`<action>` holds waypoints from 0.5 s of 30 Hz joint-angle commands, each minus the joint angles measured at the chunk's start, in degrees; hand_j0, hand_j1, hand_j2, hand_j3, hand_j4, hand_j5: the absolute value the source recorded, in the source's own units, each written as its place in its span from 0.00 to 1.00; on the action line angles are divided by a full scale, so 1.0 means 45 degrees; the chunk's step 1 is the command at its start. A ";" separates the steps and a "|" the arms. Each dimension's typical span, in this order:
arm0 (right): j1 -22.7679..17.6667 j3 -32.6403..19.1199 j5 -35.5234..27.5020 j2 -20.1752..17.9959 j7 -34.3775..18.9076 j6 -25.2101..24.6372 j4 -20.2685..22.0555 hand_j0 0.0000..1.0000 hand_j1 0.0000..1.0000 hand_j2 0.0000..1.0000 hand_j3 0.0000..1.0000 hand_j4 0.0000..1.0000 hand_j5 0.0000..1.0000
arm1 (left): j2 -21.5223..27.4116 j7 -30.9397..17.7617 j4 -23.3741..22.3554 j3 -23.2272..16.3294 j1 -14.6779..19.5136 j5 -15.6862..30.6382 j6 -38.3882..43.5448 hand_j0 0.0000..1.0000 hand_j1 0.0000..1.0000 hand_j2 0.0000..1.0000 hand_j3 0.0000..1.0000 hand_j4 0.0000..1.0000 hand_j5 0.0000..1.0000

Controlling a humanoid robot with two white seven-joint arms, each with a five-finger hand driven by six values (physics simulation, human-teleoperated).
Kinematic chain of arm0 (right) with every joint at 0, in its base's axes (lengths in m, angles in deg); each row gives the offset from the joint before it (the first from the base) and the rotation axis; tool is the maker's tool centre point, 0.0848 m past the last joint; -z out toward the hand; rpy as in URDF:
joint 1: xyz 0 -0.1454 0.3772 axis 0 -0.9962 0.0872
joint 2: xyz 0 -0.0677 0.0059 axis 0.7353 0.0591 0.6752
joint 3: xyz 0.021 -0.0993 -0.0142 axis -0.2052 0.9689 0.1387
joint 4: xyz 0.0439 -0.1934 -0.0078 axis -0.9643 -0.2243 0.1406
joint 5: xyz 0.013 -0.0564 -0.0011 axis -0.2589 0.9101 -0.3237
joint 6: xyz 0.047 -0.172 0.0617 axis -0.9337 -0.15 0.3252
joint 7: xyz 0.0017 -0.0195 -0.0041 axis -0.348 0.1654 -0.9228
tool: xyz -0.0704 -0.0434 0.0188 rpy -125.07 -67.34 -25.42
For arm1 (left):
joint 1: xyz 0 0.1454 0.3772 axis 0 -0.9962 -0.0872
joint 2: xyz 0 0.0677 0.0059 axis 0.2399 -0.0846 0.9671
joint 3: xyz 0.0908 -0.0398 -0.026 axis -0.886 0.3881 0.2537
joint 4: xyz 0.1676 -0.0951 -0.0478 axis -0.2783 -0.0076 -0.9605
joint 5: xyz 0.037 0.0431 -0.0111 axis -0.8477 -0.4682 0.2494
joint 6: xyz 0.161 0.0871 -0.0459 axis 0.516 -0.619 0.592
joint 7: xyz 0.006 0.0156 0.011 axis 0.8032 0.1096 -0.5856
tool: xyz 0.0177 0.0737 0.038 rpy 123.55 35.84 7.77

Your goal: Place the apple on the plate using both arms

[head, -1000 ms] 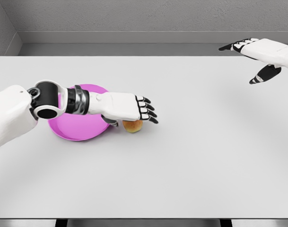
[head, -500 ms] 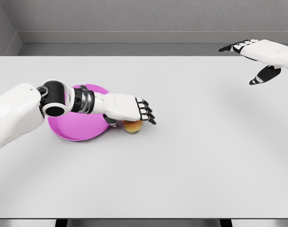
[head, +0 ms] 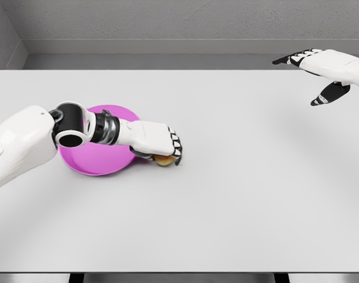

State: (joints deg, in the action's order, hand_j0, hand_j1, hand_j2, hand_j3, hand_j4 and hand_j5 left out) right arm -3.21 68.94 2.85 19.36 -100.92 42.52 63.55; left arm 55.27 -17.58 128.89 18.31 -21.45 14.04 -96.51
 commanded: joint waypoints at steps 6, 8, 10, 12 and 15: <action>0.0000 -0.0005 -0.0019 -0.0015 0.0006 -0.0010 0.0004 1.00 1.00 1.00 1.00 1.00 1.00 | 0.0052 -0.0009 0.0040 0.0125 -0.0019 -0.0160 0.0019 0.27 0.27 0.27 0.27 0.27 0.27; 0.0000 -0.0005 -0.0019 -0.0015 0.0006 -0.0010 0.0004 1.00 1.00 1.00 1.00 1.00 1.00 | 0.0052 0.0011 0.0118 0.0183 0.0020 -0.0160 0.0019 0.27 0.27 0.27 0.27 0.27 0.27; 0.0000 0.0015 -0.0019 -0.0015 0.0006 -0.0010 0.0004 1.00 1.00 1.00 1.00 1.00 1.00 | 0.0052 0.0049 0.0196 0.0632 -0.0020 -0.0063 0.0019 0.26 0.26 0.26 0.26 0.26 0.26; 0.0000 0.0015 -0.0038 -0.0015 0.0006 -0.0010 0.0004 1.00 1.00 1.00 1.00 1.00 1.00 | 0.0071 0.0050 0.0352 0.1277 -0.0097 0.0406 0.0019 0.26 0.26 0.26 0.26 0.26 0.26; 0.0000 0.0054 -0.0019 -0.0015 0.0006 -0.0010 0.0004 1.00 1.00 1.00 1.00 1.00 1.00 | 0.0091 0.0030 0.0489 0.1648 0.0000 0.1148 0.0019 0.27 0.27 0.27 0.27 0.27 0.27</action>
State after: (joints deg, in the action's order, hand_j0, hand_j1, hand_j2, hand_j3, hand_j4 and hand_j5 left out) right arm -3.21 69.14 2.85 19.36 -100.92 42.52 63.56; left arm 55.61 -17.34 130.63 24.20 -21.63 16.59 -96.64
